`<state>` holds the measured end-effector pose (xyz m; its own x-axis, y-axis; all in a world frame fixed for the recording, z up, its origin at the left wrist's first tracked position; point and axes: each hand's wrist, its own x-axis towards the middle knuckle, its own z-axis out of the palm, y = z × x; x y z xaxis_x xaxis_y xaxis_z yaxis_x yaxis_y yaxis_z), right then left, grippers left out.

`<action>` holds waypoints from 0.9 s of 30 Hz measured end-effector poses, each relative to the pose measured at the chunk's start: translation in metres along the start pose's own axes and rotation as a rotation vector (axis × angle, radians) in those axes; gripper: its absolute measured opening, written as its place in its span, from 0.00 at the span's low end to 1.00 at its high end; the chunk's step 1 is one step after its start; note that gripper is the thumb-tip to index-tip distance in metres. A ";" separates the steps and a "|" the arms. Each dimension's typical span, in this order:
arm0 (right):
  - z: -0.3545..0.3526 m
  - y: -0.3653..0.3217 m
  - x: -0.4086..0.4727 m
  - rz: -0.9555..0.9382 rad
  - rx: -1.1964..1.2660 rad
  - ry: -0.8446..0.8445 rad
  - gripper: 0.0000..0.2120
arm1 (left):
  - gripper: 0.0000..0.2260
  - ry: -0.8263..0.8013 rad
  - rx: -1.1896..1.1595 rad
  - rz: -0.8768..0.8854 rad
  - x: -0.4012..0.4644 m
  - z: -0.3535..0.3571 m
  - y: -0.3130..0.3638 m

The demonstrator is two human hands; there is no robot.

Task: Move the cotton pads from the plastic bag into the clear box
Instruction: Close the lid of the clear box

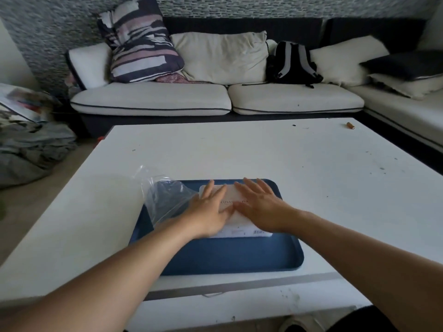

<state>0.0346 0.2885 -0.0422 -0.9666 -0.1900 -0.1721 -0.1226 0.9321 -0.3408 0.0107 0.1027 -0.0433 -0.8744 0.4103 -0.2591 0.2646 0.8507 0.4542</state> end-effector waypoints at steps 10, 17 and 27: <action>0.028 -0.010 -0.003 -0.022 -0.227 0.286 0.30 | 0.25 0.142 0.111 0.080 -0.003 0.017 -0.009; -0.004 -0.030 0.040 -0.004 -0.074 0.325 0.21 | 0.31 0.425 0.375 -0.156 -0.009 -0.052 -0.033; 0.012 -0.078 0.051 -0.214 0.215 0.338 0.15 | 0.07 0.701 0.144 -0.424 -0.024 -0.067 -0.100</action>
<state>-0.0029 0.2021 -0.0351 -0.9480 -0.2271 0.2230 -0.3131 0.7908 -0.5259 -0.0216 -0.0141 -0.0247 -0.9498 -0.2133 0.2290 -0.1362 0.9405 0.3113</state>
